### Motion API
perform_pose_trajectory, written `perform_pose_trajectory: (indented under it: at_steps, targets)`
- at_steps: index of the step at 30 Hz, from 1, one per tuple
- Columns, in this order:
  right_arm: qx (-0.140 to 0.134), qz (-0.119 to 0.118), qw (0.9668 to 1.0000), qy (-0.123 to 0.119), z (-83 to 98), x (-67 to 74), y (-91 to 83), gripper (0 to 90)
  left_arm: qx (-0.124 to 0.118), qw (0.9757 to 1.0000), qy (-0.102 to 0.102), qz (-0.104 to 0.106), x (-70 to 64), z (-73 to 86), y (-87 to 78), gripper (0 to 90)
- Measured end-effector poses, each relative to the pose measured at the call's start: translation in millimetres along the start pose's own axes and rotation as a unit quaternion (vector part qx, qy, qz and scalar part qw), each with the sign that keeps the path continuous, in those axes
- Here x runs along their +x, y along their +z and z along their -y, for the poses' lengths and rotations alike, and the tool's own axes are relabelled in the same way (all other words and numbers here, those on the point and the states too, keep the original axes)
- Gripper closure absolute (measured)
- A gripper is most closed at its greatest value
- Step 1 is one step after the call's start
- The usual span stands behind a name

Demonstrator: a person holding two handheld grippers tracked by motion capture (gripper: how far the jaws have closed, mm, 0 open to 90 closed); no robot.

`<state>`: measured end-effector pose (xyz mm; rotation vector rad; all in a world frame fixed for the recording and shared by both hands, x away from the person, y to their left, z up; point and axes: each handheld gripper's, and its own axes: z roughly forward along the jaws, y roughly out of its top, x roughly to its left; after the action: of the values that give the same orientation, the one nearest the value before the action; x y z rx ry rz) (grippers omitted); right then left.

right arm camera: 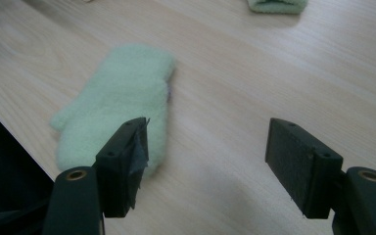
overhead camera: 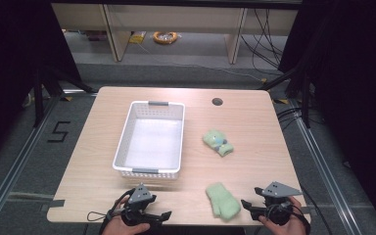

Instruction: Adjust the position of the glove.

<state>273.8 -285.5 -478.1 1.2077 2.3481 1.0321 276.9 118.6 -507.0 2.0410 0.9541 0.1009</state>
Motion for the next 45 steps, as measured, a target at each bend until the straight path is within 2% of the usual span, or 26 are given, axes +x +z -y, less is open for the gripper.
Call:
perform_pose_trajectory:
  at_steps: [1, 2, 3, 4, 5, 6, 7, 9, 10, 11, 12, 14, 17, 18, 19, 21, 28, 31, 33, 35, 39, 40, 41, 42, 43, 45]
  targets:
    - [-0.003, 0.003, 1.0000, -0.007, -0.4, -0.9, 0.1, 33.7, 0.000, 1.0000, 0.000, 0.000, 0.0, 0.0, 0.0, 19.7]
    - [-0.003, 0.003, 1.0000, -0.007, -0.4, -0.9, 0.1, 34.0, -0.003, 0.9998, -0.017, 0.009, -2.2, -1.4, 1.6, 19.7]
    - [-0.003, -0.008, 0.9999, -0.009, -1.1, -1.7, 0.3, 34.4, -0.009, 0.9999, -0.009, 0.010, -4.8, -4.4, 3.8, 19.4]
    - [-0.004, -0.006, 0.9996, -0.029, -1.3, -3.3, 1.0, 34.7, -0.010, 0.9999, -0.009, 0.008, -6.4, -6.5, 4.4, 19.4]
    - [-0.004, -0.001, 0.9999, -0.013, -1.0, -0.7, -0.5, 35.1, -0.007, 0.9998, -0.014, 0.012, -7.0, -8.0, 4.9, 19.4]
    - [-0.008, 0.003, 0.9997, -0.023, -1.7, -1.5, -1.1, 35.3, 0.000, 0.9999, -0.004, 0.012, -6.8, -10.4, 4.5, 19.5]
    - [-0.005, -0.003, 0.9998, -0.021, -2.4, -1.2, -1.4, 35.5, -0.009, 0.9999, -0.004, 0.013, -8.7, -12.6, 6.6, 19.5]
    - [0.004, -0.005, 1.0000, -0.005, -2.6, 2.8, -3.0, 35.9, -0.004, 0.9998, 0.006, 0.018, -11.6, -18.5, 8.5, 20.5]
    - [-0.002, -0.002, 0.9997, -0.023, -3.0, 0.4, -2.3, 36.0, -0.007, 0.9997, 0.011, 0.021, -13.7, -21.4, 10.5, 20.9]
    - [0.000, -0.001, 0.9996, -0.029, -3.2, 0.0, -2.2, 36.2, -0.007, 0.9996, 0.014, 0.023, -16.3, -24.6, 12.5, 21.0]
    - [-0.001, -0.008, 0.9996, -0.027, -3.1, 0.2, -1.3, 36.6, 0.000, 0.9993, 0.028, 0.026, -17.2, -28.2, 13.5, 21.0]
    - [0.005, -0.004, 0.9996, -0.028, -3.6, 1.0, -2.5, 36.9, -0.004, 0.9994, 0.022, 0.028, -20.8, -31.4, 16.0, 21.3]
    - [0.002, -0.003, 0.9996, -0.029, -4.0, 1.1, -3.6, 37.0, -0.005, 0.9986, 0.034, 0.040, -26.6, -46.1, 24.7, 22.6]
    - [0.005, -0.006, 0.9998, -0.019, -3.7, 2.9, -4.0, 37.2, -0.005, 0.9986, 0.034, 0.040, -26.6, -46.1, 24.7, 23.3]
    - [0.005, -0.007, 0.9997, -0.024, -3.5, 2.4, -3.8, 37.7, -0.008, 0.9986, 0.028, 0.045, -28.2, -52.4, 29.7, 24.2]
    - [0.007, -0.012, 0.9993, -0.034, -3.6, 0.9, -3.2, 37.7, -0.007, 0.9982, 0.037, 0.046, -28.2, -55.3, 31.8, 24.4]
    - [0.014, -0.009, 0.9995, -0.028, -2.2, 1.9, -2.5, 38.2, 0.004, 0.9976, 0.046, 0.052, -33.3, -68.0, 50.2, 25.6]
    - [0.016, -0.011, 0.9989, -0.042, -2.6, -0.6, -2.2, 38.2, 0.005, 0.9973, 0.051, 0.052, -32.6, -75.3, 58.7, 26.0]
    - [0.020, -0.010, 0.9992, -0.033, -1.7, 1.1, -1.5, 38.2, 0.005, 0.9978, 0.042, 0.052, -32.8, -82.4, 64.1, 27.0]
    - [0.020, -0.012, 0.9990, -0.037, -1.7, 0.0, -1.1, 38.6, 0.007, 0.9978, 0.041, 0.051, -34.5, -86.7, 67.7, 27.5]
    - [0.021, -0.012, 0.9981, -0.057, -1.7, -1.9, -0.7, 40.9, 0.010, 0.9968, 0.053, 0.059, -38.2, -92.9, 74.6, 28.7]
    - [0.021, -0.012, 0.9981, -0.057, -1.7, -1.9, -0.7, 40.9, 0.012, 0.9965, 0.056, 0.060, -38.8, -94.4, 76.1, 28.7]
    - [0.026, -0.015, 0.9983, -0.050, -1.0, -0.8, -0.4, 42.6, 0.016, 0.9961, 0.050, 0.071, -41.2, -97.2, 81.5, 29.7]
    - [0.033, -0.016, 0.9982, -0.047, -0.9, -0.2, -0.9, 43.2, 0.019, 0.9962, 0.047, 0.071, -42.8, -98.2, 83.7, 30.4]
    - [0.038, -0.018, 0.9981, -0.044, -0.7, 0.7, -1.2, 43.3, 0.022, 0.9959, 0.060, 0.064, -41.5, -100.1, 86.3, 30.7]
    - [0.035, -0.019, 0.9978, -0.053, -0.3, 1.1, -0.1, 43.7, 0.027, 0.9954, 0.061, 0.069, -42.2, -101.7, 92.0, 31.9]
